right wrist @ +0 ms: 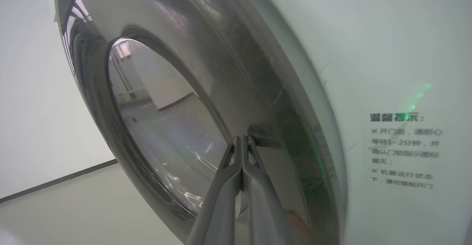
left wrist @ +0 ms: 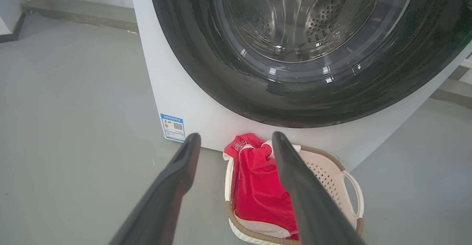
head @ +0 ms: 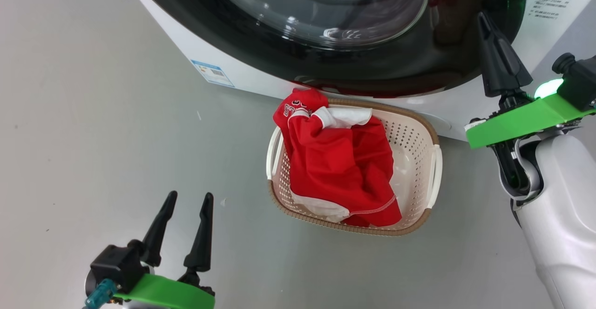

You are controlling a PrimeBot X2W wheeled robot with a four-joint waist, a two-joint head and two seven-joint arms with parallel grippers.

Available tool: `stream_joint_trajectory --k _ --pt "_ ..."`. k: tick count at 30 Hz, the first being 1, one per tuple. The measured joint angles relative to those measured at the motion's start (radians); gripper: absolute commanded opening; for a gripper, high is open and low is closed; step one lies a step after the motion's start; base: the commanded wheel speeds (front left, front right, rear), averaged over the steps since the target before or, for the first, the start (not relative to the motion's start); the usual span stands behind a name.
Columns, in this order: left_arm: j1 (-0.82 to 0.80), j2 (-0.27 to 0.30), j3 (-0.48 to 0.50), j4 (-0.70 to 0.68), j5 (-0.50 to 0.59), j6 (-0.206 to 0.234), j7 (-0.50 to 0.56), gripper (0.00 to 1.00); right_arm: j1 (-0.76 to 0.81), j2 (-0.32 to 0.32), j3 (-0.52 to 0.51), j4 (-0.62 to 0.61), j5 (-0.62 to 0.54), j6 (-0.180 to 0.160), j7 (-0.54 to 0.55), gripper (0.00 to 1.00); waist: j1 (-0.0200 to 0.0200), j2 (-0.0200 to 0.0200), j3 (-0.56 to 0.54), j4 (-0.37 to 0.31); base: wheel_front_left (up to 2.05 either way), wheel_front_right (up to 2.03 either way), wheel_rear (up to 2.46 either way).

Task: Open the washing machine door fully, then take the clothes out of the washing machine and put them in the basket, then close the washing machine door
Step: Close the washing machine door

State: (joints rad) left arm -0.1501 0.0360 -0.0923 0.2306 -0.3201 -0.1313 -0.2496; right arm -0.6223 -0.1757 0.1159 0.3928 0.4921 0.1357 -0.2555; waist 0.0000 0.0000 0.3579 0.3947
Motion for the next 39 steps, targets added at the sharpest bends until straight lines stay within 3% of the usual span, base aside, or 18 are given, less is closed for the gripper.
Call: stream_joint_trajectory --k 14,16,18,19,39 --pt "-0.023 -0.001 0.002 0.000 -0.005 0.000 0.000 1.00 -0.023 0.007 0.005 -0.007 -0.001 0.003 0.000 0.00 0.0000 0.0000 0.004 -0.002 0.00 0.00 0.00" --pt "-0.023 -0.001 0.005 0.005 -0.003 0.000 0.000 1.00 -0.019 0.002 0.014 -0.008 -0.001 0.000 0.000 0.17 0.0000 0.0000 -0.006 -0.006 0.00 0.00 0.00" --pt "-0.023 -0.002 0.010 0.009 0.006 0.000 0.000 1.00 -0.009 0.001 0.022 -0.012 -0.001 -0.001 0.000 0.47 0.0000 0.0000 -0.016 -0.011 0.00 0.00 0.00" --pt "-0.023 -0.002 0.014 0.010 0.008 0.000 0.000 1.00 0.000 0.000 0.027 -0.013 -0.001 -0.001 0.000 1.00 0.0000 0.0000 -0.022 -0.014 0.00 0.00 0.00" --pt "0.053 0.022 0.074 0.027 0.065 0.000 0.000 1.00 0.308 0.020 0.061 -0.034 -0.004 -0.004 0.000 1.00 0.0000 0.0000 -0.158 -0.127 0.00 0.00 0.00"
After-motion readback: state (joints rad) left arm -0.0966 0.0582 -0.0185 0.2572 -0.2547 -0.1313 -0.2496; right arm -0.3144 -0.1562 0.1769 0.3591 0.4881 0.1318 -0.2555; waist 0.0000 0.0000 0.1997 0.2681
